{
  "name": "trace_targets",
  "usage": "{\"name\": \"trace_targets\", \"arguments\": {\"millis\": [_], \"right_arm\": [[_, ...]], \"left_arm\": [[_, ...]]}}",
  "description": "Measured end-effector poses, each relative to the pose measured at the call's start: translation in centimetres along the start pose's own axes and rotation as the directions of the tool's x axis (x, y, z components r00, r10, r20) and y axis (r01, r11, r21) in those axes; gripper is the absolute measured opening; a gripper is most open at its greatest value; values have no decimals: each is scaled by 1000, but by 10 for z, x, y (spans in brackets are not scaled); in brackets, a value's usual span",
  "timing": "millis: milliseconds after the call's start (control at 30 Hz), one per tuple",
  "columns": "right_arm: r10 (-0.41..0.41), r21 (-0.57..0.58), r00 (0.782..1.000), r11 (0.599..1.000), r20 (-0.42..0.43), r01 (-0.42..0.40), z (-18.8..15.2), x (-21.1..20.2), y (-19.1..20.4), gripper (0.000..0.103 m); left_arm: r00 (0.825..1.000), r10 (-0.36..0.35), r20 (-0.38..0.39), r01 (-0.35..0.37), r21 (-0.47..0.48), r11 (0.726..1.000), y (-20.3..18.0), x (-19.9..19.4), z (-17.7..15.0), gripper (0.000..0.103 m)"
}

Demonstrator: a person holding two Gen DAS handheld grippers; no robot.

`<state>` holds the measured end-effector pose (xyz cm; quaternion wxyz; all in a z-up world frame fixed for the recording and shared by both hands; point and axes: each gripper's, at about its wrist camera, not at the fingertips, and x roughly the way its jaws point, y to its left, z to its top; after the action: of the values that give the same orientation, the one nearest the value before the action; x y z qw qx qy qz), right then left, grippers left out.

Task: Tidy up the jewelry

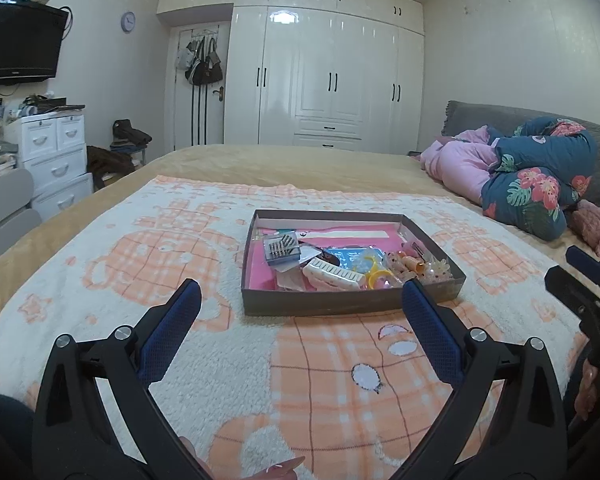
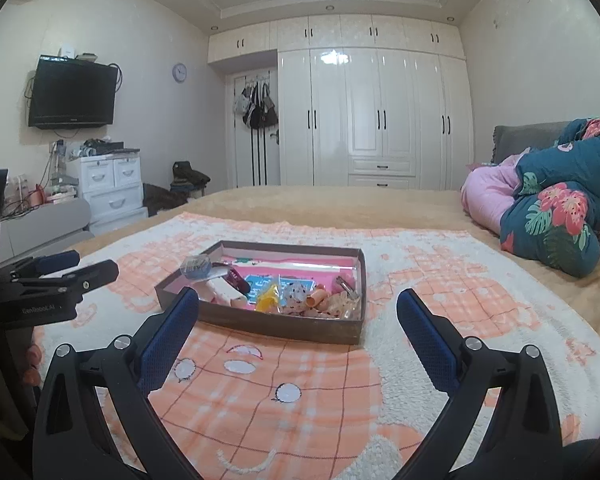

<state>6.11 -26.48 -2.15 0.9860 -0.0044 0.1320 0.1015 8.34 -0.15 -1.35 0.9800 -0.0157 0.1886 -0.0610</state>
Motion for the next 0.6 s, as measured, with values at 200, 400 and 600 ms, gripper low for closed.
{"name": "trace_targets", "arguments": {"millis": [200, 400, 600], "right_arm": [[-16, 15, 1000, 1000, 22, 15, 0, -8, -3, 97], [-23, 19, 1000, 1000, 2, 23, -3, -3, -2, 97], [-23, 20, 1000, 1000, -1, 23, -4, -2, -2, 97]], "left_arm": [[999, 12, 31, -12, -12, 1000, 3, -9, 0, 92], [999, 13, 32, -12, -14, 1000, 3, -9, 0, 92], [999, 13, 30, -13, -12, 1000, 2, -8, -1, 92]]}}
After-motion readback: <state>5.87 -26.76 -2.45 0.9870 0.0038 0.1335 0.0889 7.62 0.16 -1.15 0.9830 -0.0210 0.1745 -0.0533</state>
